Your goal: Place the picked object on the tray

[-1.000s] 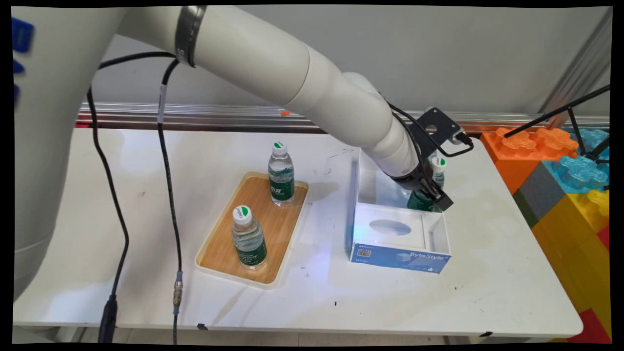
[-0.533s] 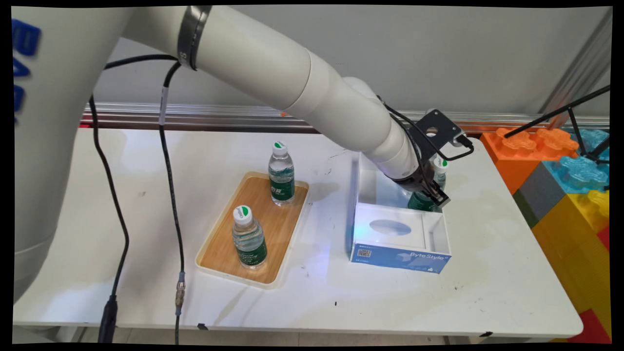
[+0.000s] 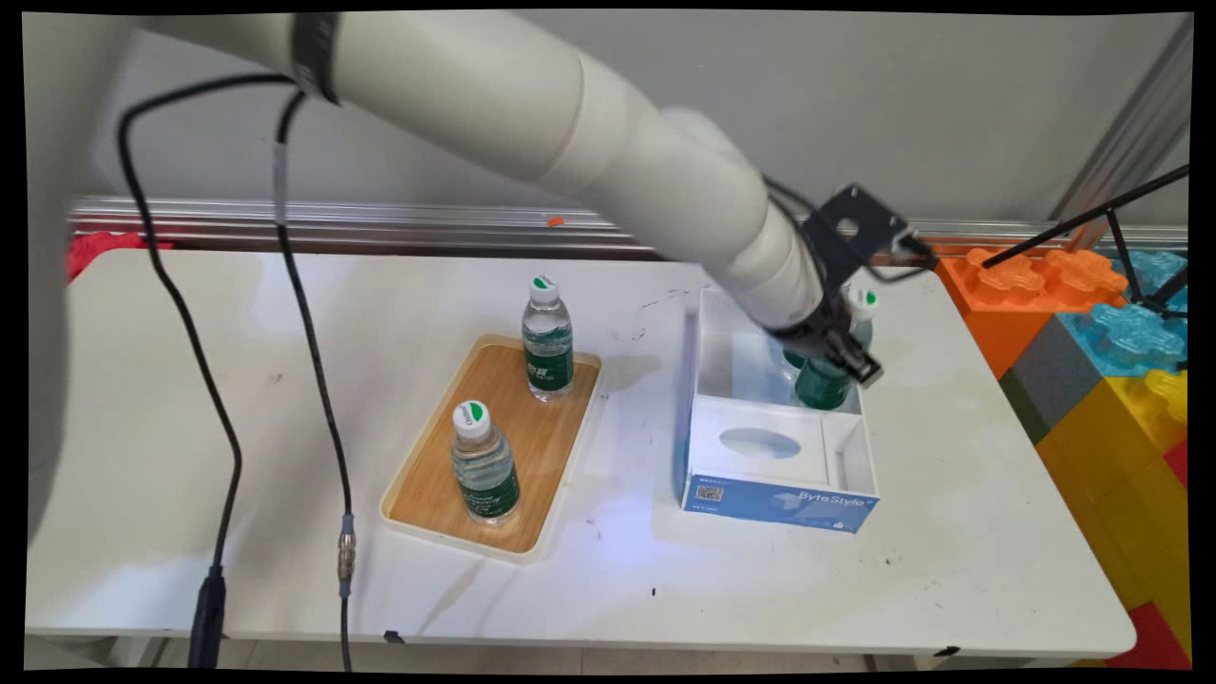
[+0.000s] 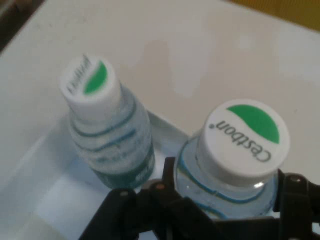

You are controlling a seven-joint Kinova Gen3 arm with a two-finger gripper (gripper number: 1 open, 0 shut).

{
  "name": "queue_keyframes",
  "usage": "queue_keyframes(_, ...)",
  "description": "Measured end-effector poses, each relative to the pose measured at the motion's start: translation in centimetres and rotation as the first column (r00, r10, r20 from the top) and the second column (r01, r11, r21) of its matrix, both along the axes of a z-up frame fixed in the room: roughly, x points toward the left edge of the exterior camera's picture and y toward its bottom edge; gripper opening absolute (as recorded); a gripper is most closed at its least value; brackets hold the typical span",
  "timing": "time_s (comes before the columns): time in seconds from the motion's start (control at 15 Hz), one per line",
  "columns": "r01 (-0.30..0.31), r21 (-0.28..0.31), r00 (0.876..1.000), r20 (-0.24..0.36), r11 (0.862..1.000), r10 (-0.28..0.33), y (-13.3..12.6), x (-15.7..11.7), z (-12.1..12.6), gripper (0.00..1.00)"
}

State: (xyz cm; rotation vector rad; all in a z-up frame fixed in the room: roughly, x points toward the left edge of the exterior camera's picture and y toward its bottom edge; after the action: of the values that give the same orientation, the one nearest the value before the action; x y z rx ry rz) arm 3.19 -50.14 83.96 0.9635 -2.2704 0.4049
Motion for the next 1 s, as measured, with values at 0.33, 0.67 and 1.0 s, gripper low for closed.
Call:
queue_keyframes(0.33, -0.005, -0.003, 1.0, -0.005, 1.0, 0.005, 0.6, 1.5, 6.9, 0.0)
queue_keyframes(0.67, 0.006, -0.01, 1.0, 0.014, 1.0, -0.005, 2.3, 6.2, 13.1, 0.0)
queue_keyframes(1.0, 0.018, -0.031, 1.0, 0.016, 0.999, -0.018, 5.5, 12.2, 17.0, 0.0)
